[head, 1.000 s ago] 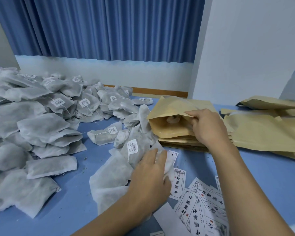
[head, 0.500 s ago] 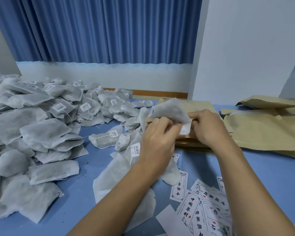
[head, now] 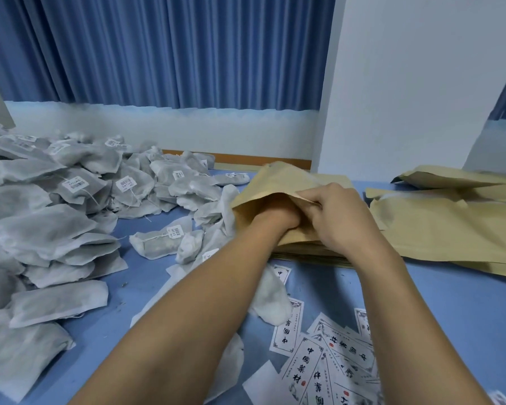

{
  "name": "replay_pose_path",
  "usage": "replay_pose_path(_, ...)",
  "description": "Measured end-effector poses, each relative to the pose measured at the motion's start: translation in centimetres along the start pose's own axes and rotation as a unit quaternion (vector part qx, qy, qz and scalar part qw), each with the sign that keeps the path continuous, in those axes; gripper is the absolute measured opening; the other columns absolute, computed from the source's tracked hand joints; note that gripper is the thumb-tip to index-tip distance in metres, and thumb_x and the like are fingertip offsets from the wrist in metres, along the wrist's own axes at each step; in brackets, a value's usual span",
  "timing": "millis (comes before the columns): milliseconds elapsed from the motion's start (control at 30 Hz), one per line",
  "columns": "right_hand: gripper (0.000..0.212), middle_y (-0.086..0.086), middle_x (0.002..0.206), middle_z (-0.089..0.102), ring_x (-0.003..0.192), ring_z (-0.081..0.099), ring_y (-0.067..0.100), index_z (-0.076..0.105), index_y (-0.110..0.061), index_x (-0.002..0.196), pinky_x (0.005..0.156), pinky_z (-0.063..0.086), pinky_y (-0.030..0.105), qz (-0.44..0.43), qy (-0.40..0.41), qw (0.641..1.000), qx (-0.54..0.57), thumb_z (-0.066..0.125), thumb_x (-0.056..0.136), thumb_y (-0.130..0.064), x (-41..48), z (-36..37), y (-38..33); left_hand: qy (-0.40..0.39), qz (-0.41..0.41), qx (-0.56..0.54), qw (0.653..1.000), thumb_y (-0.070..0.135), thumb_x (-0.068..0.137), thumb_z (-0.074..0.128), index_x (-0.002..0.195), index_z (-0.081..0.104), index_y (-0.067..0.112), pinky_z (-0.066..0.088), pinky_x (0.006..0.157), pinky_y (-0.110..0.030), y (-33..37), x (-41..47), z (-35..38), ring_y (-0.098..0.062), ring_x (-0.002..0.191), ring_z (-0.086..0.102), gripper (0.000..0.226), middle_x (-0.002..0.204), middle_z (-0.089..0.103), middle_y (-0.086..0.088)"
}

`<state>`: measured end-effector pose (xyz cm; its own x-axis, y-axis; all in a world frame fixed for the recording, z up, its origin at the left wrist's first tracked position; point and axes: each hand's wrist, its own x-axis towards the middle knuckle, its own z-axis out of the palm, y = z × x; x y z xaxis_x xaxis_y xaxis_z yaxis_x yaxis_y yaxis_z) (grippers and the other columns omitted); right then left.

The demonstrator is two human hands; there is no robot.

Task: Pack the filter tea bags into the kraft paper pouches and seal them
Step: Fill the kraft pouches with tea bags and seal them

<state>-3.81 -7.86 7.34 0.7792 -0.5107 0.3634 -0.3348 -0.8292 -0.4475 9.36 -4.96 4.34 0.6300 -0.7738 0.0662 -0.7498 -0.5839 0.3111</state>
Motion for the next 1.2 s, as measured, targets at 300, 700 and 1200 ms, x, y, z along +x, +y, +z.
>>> replay_pose_path(300,0.056,0.007,0.12,0.069,0.107,0.06,0.033,0.059,-0.046,0.134,0.083,0.049,0.036,0.065,0.155,0.985,0.025,0.04,0.095,-0.011,0.1,-0.7,0.4,0.343,0.182,-0.24,0.89,0.012,0.09,0.051,0.084,0.06,0.017,0.045,0.066,-0.031,2.1,-9.4,2.5,-0.021,0.075,0.059,0.011,0.082,0.063,0.001)
replay_pose_path(700,0.06,-0.002,0.122,0.071,0.114,0.061,0.028,0.069,-0.044,0.12,0.097,0.05,0.037,0.022,0.16,0.984,0.078,0.041,0.089,-0.001,-2.3,-0.5,0.2,0.067,-0.225,-0.748,0.621,0.075,0.066,0.075,0.052,0.048,0.02,0.046,0.043,-0.025,0.5,-14.0,0.9,-0.019,0.044,0.052,0.063,0.054,0.048,-0.004)
replay_pose_path(1200,0.04,-0.029,0.151,0.038,0.141,0.035,0.0,0.049,-0.058,0.136,0.121,0.012,0.052,-0.095,-0.161,0.966,-0.176,0.047,0.096,-0.058,-6.6,-1.0,2.9,0.021,-0.23,-0.856,0.463,0.026,0.107,0.042,0.137,0.052,0.009,0.058,0.067,-0.05,-1.7,-12.1,0.6,-0.035,0.099,0.07,0.036,0.119,0.07,-0.018)
